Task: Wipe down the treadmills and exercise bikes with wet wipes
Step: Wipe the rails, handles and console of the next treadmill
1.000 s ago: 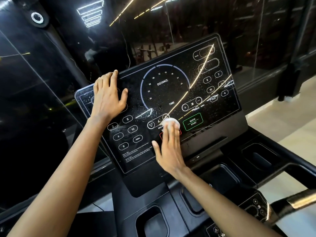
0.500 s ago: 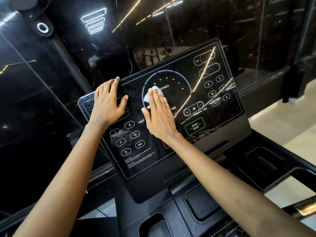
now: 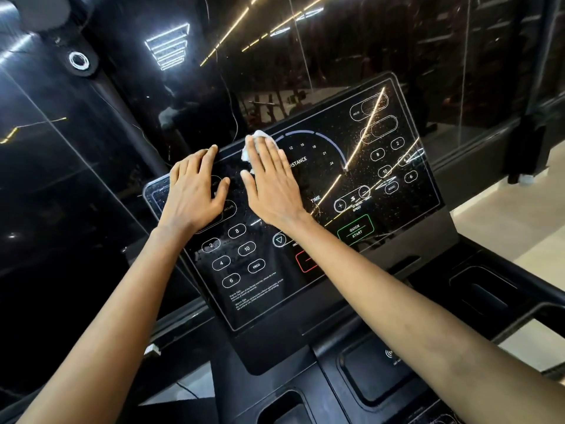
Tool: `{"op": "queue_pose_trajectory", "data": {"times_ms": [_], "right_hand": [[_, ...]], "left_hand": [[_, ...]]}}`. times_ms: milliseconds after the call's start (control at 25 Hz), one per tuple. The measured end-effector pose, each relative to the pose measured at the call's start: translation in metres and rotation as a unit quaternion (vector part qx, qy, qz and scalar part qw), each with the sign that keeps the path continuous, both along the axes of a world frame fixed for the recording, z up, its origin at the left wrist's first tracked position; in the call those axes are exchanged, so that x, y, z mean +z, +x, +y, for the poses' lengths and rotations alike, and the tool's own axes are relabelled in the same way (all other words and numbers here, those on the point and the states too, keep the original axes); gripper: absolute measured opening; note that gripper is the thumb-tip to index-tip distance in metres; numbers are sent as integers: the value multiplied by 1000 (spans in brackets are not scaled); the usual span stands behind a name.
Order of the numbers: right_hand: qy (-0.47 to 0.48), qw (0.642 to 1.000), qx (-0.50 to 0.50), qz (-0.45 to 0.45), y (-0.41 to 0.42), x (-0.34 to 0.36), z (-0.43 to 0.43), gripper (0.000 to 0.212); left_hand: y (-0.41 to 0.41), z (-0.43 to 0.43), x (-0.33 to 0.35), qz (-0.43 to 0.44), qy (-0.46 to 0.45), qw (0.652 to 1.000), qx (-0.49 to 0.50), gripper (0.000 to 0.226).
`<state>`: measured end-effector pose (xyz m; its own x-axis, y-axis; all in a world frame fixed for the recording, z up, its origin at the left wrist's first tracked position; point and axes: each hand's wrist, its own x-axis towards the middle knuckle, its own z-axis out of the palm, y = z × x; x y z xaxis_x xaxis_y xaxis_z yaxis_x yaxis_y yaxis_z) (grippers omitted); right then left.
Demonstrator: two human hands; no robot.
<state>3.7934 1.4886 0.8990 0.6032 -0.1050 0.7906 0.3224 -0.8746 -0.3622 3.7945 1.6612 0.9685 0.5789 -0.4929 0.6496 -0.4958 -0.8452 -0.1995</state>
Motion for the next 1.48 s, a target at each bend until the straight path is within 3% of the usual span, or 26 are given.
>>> {"op": "queue_pose_trajectory", "data": {"times_ms": [320, 400, 560, 640, 840, 960, 1040, 1160, 1240, 1480], "right_hand": [[226, 971, -70, 45, -11, -36, -27, 65], [208, 976, -42, 45, -9, -28, -25, 65], [73, 997, 29, 27, 1, 2, -30, 61], [82, 996, -4, 36, 1, -1, -39, 60], [223, 967, -91, 83, -35, -70, -47, 65], [159, 982, -38, 99, -71, -115, -22, 69], [104, 984, -55, 136, -87, -140, -16, 72], [175, 940, -149, 253, -100, -166, -38, 85], [196, 914, -152, 323, -117, -183, -47, 93], [80, 924, -127, 352, -160, -225, -32, 93]], "left_hand": [[1, -27, 0, -13, 34, 999, -18, 66], [3, -35, 1, -7, 28, 999, -22, 66], [3, -44, 2, -3, 14, 999, -30, 66], [2, -45, 1, -6, 14, 999, -28, 66], [7, -59, -1, -22, 34, 999, -30, 66], [11, -74, -7, -33, 32, 999, -21, 69], [13, -81, -11, -33, 23, 999, -11, 74], [17, -80, -14, -45, 22, 999, -8, 77], [18, -79, -16, -51, 23, 998, -8, 77], [15, -90, -21, -50, -13, 999, 3, 77]]}}
